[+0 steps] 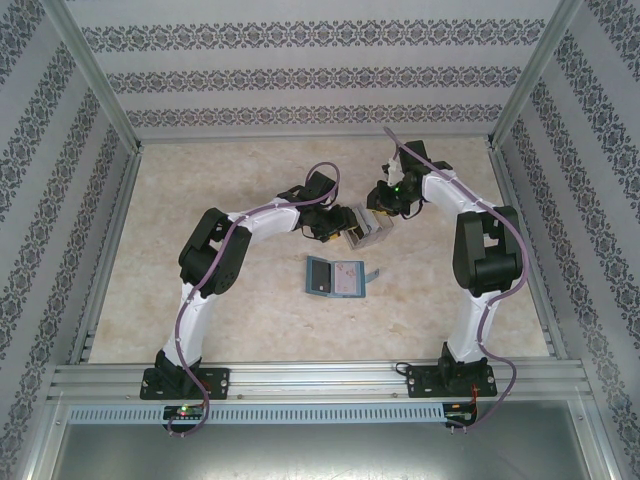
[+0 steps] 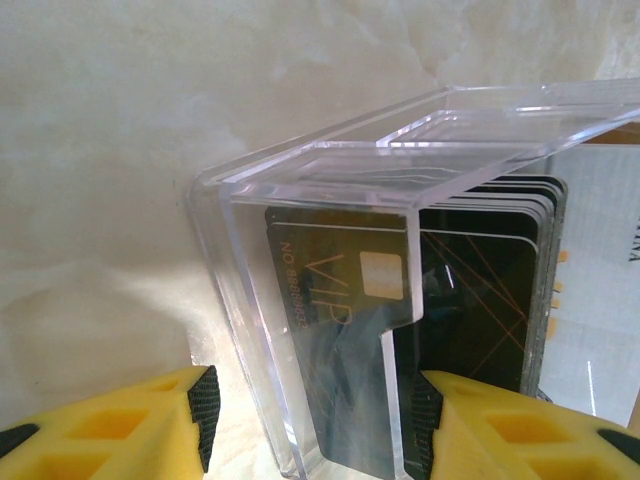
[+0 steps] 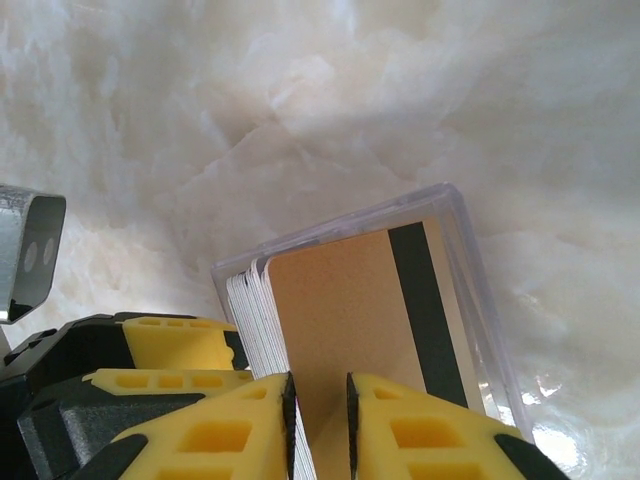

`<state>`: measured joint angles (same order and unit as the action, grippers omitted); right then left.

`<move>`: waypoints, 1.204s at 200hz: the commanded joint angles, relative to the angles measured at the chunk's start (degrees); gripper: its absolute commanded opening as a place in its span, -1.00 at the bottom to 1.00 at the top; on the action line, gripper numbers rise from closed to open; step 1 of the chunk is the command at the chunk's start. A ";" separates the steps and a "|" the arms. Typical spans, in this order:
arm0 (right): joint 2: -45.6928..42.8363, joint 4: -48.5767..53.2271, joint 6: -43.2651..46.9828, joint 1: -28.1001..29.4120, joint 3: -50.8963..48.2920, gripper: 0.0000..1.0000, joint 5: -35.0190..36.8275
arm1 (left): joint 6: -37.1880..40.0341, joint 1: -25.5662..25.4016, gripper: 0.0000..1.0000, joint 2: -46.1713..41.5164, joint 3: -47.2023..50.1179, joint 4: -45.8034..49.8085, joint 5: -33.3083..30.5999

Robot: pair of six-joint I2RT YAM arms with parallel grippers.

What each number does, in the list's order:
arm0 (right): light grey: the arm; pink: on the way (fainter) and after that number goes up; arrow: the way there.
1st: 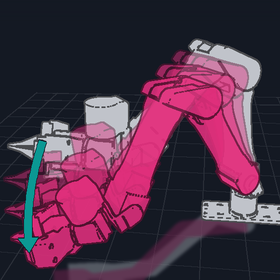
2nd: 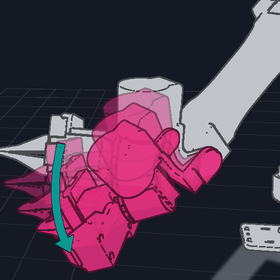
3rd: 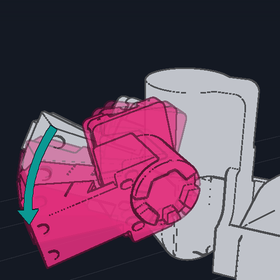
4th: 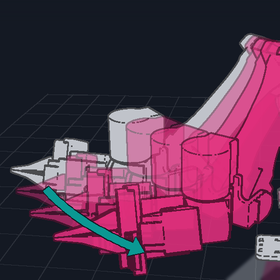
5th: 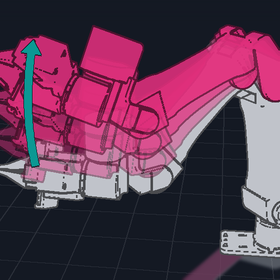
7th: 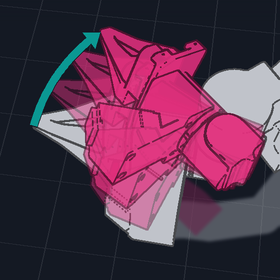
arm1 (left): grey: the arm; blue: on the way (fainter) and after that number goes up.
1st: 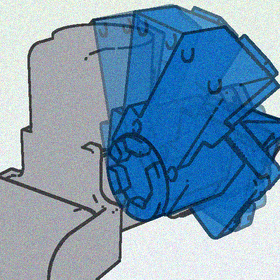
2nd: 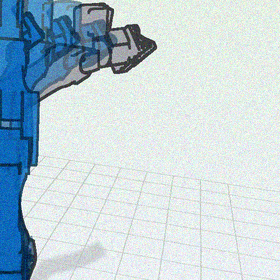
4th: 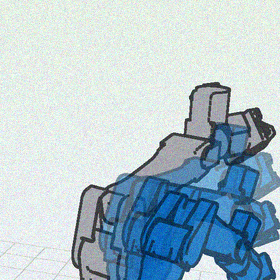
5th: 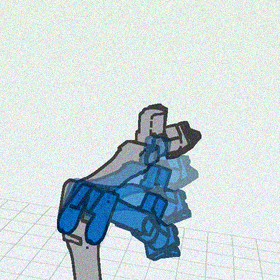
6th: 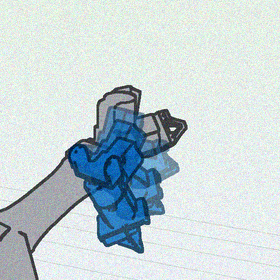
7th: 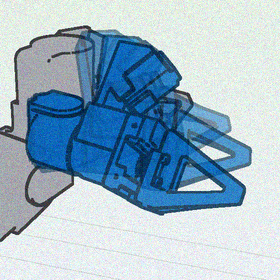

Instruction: Put the credit cards into the card holder

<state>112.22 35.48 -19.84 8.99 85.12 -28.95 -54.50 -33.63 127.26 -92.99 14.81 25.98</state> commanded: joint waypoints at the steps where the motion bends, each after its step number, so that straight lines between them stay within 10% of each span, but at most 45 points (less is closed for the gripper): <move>1: -0.24 0.29 -1.26 0.14 -0.22 -0.65 -3.13 | -0.52 0.11 0.12 0.65 0.17 -1.01 1.10; 103: -0.79 -1.00 -2.39 -0.62 -1.07 -0.86 -4.44 | -0.60 0.14 0.11 0.65 -0.04 -0.94 1.28; 168: -1.38 1.11 0.84 -0.73 0.50 -0.30 1.48 | -0.63 0.12 0.12 0.62 0.09 -1.01 1.18; 241: 1.13 3.45 3.14 1.47 2.07 -0.13 7.18 | -0.70 0.14 0.11 0.65 0.16 -1.09 1.16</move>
<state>112.20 37.19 -17.96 9.96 85.73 -25.02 -54.50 -33.63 127.26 -92.99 14.81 26.46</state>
